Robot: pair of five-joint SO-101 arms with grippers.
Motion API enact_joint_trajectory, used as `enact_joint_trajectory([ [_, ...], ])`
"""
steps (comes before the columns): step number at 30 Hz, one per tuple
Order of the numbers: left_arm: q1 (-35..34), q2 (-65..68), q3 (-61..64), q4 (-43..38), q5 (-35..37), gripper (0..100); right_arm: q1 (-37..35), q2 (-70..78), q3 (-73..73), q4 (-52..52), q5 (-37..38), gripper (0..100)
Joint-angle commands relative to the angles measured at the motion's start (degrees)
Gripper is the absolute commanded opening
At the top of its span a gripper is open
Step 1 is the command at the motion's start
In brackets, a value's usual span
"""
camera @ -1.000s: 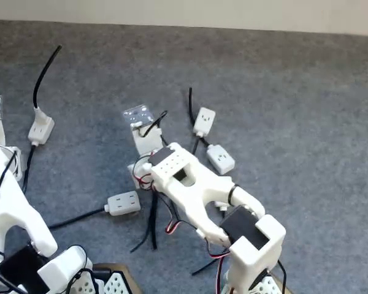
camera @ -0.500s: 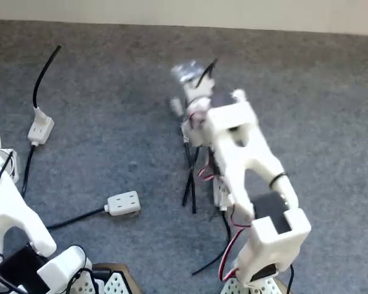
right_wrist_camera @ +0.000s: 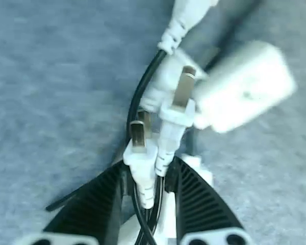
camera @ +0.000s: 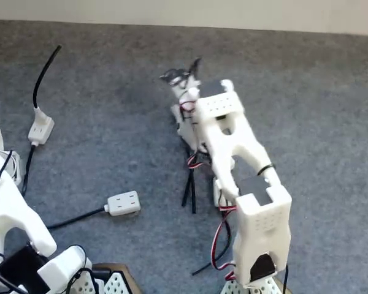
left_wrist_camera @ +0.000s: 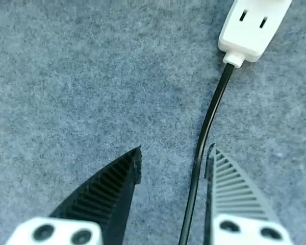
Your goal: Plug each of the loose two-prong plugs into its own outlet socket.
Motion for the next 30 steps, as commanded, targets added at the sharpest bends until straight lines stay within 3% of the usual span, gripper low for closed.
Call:
enact_joint_trajectory([
  [1, -0.6, -0.5, -0.1, -0.8, -0.4, 22, -2.9, -1.8, -2.9, 2.3, 1.6, 4.3],
  [3, -0.6, -0.5, -0.2, -0.9, -0.4, 22, -2.7, -1.8, -3.5, 4.9, 2.2, 8.9],
  [9, -0.5, -0.5, -0.2, -1.0, -0.4, 22, -1.8, -1.5, -5.6, 6.2, 2.4, 39.2],
  [11, -0.5, -0.5, -0.2, -1.0, -0.4, 22, -2.2, -1.7, -6.8, 6.1, 2.2, 45.1],
  [16, -0.5, -0.5, -0.2, -1.0, -0.4, 22, -5.7, -1.4, -10.9, 5.4, 0.4, 45.7],
  [24, -0.4, -0.5, -0.1, -1.1, -0.4, 22, -10.6, 3.5, -4.7, -10.5, -11.3, 45.7],
  [30, -0.5, -0.5, -0.1, -1.1, -0.4, 22, -11.3, 12.6, -7.6, -11.4, -15.6, 45.7],
])
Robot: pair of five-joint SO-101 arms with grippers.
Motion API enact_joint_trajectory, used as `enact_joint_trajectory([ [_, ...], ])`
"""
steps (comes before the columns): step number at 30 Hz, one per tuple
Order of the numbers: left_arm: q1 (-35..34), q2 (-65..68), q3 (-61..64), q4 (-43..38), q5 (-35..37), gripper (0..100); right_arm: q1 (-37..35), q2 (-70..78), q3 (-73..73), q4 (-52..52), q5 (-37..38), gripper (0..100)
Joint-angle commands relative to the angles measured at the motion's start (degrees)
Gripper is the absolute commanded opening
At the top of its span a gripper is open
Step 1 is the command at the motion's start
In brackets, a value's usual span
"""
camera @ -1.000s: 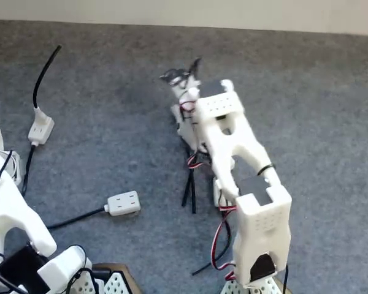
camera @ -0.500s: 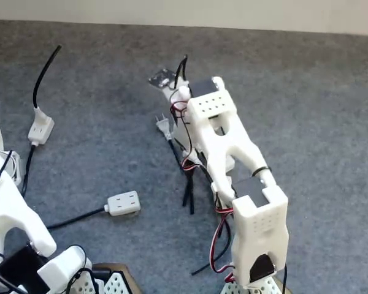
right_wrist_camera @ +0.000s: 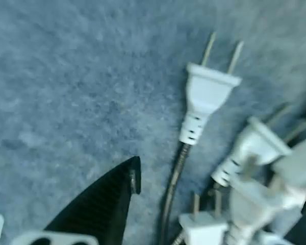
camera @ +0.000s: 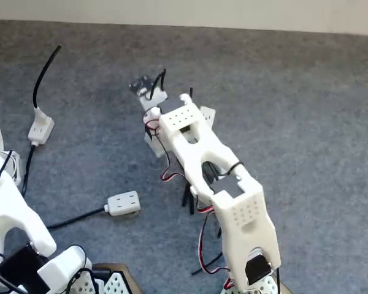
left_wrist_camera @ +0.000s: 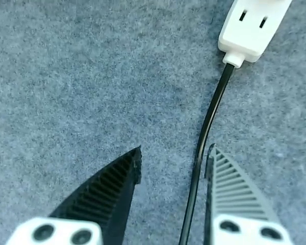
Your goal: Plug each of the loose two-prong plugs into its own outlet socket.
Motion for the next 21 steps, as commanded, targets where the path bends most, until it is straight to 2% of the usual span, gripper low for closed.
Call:
enact_joint_trajectory([
  [1, -0.4, -0.5, -0.1, -1.1, -0.4, 22, -0.7, 2.6, -4.5, -1.3, -1.8, 45.7],
  [11, -0.6, -0.4, 0.0, -1.1, -0.4, 22, -0.8, 6.3, -10.4, -5.4, -2.4, 45.4],
  [16, -0.5, -0.4, 0.0, -1.1, -0.4, 22, -0.7, 7.6, -10.2, -6.8, -4.6, 32.1],
  [21, -0.3, -0.4, 0.9, -1.1, -0.4, 22, -1.4, 7.6, -10.2, -6.5, -4.9, 30.7],
])
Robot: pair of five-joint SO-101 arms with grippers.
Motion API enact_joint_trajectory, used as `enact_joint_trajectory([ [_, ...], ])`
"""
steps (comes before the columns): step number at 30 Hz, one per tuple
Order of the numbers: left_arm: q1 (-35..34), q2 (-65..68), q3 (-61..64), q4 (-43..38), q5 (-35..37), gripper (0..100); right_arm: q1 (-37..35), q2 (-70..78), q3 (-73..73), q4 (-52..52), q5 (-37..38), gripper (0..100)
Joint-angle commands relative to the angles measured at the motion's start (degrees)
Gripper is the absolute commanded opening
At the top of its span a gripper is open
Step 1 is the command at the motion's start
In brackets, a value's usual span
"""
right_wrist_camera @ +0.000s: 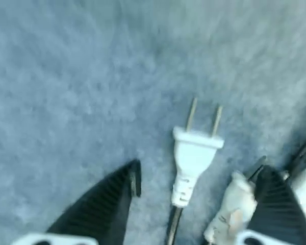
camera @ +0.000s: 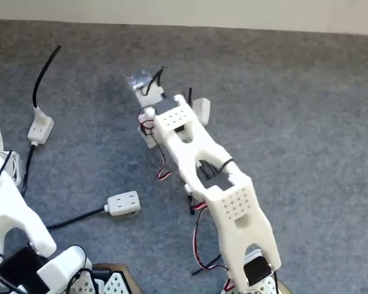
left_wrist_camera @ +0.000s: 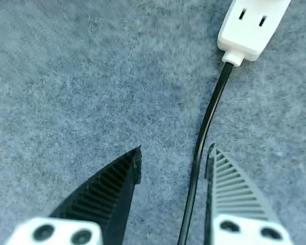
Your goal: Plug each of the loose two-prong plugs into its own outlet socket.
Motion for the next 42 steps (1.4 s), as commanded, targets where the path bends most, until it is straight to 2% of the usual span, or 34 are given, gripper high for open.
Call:
enact_joint_trajectory([
  [1, -0.4, -0.4, 0.7, -1.1, -0.4, 22, -1.5, -0.6, -1.5, 0.8, -1.1, 30.7],
  [6, -0.4, -0.4, 0.7, -1.1, -0.4, 22, -2.8, -0.7, -1.3, 2.5, -1.3, 30.4],
  [10, -0.5, -0.4, 0.7, -1.1, -0.4, 22, -2.9, -0.7, -1.5, 5.8, -6.4, 30.4],
  [17, -0.5, -0.4, 0.7, -1.1, -0.4, 22, -2.9, -2.4, -6.5, 10.0, -6.8, 30.4],
  [37, -0.7, -0.4, 0.7, -1.1, -0.4, 22, -5.7, -2.3, -6.5, 6.5, -4.7, 30.5],
  [42, -0.7, -0.4, 0.7, -1.1, -0.4, 22, -7.3, -2.3, -2.0, 3.5, -4.4, 30.5],
])
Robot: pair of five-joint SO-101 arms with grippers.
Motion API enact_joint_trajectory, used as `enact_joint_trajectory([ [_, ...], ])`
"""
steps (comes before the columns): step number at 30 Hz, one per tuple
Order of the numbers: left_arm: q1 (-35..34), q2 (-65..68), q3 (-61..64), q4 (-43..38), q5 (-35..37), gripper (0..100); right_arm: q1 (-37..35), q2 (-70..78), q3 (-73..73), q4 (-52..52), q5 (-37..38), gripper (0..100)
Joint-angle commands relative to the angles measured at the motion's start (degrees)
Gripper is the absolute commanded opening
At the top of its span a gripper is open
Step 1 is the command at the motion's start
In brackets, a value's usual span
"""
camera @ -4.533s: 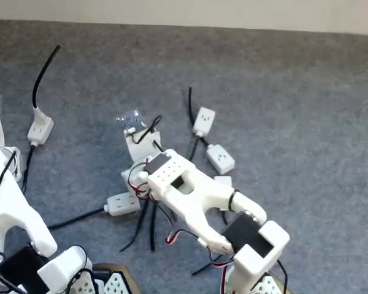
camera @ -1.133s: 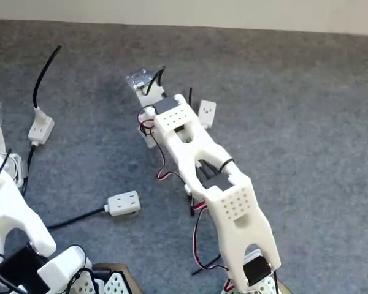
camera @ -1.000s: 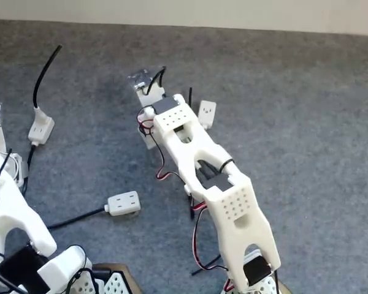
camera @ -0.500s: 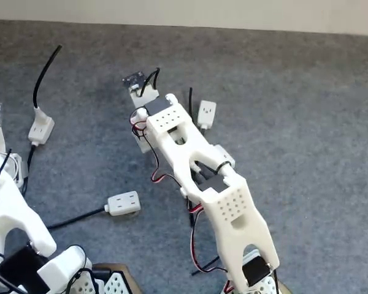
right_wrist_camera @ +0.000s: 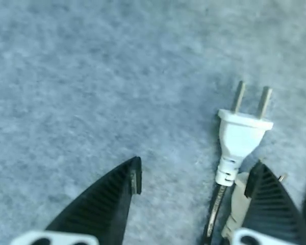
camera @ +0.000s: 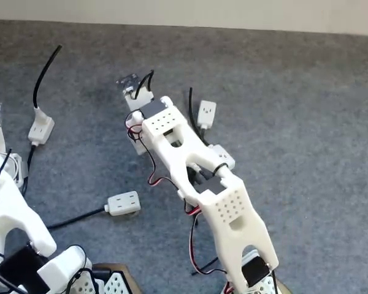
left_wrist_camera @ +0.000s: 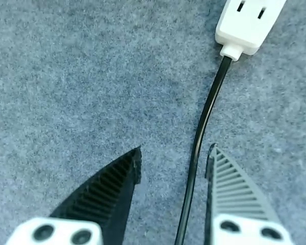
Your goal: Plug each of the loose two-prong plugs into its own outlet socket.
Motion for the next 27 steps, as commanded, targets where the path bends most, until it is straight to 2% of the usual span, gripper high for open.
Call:
enact_joint_trajectory([
  [1, -0.7, -0.4, -0.2, -0.8, -0.4, 22, -2.9, -2.6, 2.3, -3.8, 1.5, 30.5],
  [12, -0.7, -0.4, -0.1, -0.8, -0.4, 22, -0.9, -2.5, 9.6, -7.0, 1.2, 30.0],
  [17, -1.5, -0.4, -0.1, -0.8, -0.4, 22, 5.3, -2.9, 9.1, -5.7, 1.6, 15.0],
  [20, -1.7, -0.4, -0.1, -0.8, -0.4, 22, 7.3, -3.1, 9.0, -5.3, 6.2, 8.4],
  [23, -1.7, -0.4, -0.1, -0.8, -0.4, 22, 7.5, -3.1, 9.0, -3.3, 9.9, 6.9],
  [27, -1.7, -0.4, -0.1, -0.8, -0.4, 22, 7.5, -3.0, 9.0, 1.1, 10.4, 6.7],
])
